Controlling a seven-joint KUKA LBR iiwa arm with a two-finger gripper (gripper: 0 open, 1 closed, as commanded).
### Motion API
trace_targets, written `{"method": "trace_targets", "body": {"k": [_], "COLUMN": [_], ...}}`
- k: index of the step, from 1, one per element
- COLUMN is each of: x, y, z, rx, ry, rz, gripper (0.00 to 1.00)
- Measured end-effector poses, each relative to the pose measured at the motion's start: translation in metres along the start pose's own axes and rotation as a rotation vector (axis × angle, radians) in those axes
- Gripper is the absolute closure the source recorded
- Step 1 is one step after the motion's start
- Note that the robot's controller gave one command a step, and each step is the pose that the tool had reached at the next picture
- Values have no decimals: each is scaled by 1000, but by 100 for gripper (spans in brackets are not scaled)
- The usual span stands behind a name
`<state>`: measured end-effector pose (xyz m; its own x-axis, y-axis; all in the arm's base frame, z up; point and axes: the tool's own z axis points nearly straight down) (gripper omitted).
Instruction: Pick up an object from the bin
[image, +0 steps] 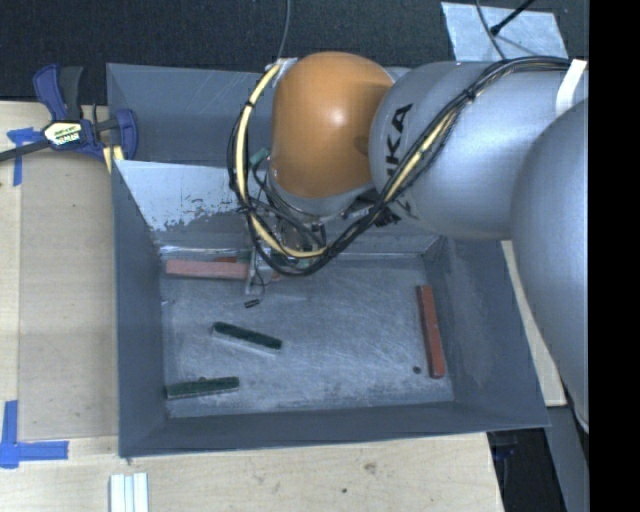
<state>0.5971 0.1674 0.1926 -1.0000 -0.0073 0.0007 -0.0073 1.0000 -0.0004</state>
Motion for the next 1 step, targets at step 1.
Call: {"method": "trace_targets", "body": {"k": [1], "x": [6], "y": [-1], "z": [-61], "rx": [-3], "ry": [-7], "rz": [40], "gripper": [100]}}
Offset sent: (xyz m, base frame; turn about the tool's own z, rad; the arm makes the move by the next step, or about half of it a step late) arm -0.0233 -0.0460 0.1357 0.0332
